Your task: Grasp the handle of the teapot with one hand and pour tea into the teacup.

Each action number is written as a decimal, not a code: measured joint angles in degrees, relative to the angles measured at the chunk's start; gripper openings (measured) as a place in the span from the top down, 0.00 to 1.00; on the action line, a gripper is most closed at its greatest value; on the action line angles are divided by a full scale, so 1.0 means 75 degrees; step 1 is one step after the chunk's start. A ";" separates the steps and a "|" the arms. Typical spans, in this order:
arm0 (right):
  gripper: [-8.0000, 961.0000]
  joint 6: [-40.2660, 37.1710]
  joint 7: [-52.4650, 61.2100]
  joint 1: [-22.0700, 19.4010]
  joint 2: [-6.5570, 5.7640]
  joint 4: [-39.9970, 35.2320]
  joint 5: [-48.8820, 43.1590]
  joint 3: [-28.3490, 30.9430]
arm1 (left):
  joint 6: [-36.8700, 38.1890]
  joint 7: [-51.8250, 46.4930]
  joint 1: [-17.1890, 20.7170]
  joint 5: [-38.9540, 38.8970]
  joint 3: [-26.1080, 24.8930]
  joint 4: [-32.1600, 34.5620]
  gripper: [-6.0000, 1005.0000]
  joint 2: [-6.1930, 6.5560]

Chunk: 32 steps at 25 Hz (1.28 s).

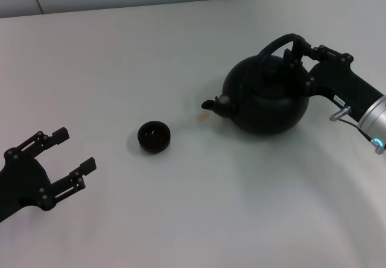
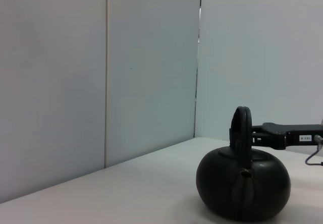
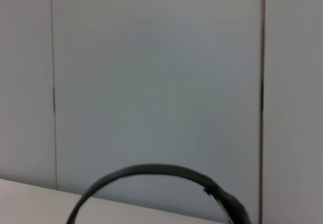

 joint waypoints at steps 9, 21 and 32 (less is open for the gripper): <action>0.44 -0.0688 0.0004 -0.0523 0.0009 0.0074 0.0101 0.0303 | 0.0056 -0.0016 0.0047 -0.0001 0.0000 0.0000 0.24 0.0021; 0.35 -0.3041 0.2008 -0.1845 -0.0076 -0.1396 -0.1308 -0.0427 | 0.0233 -0.0683 0.0055 0.0121 0.0179 0.0072 0.24 0.0223; 0.35 -0.3783 0.3606 -0.1926 -0.0156 -0.3577 -0.3525 -0.0502 | 0.0289 -0.1651 -0.0299 0.0290 0.1049 0.0335 0.24 0.0353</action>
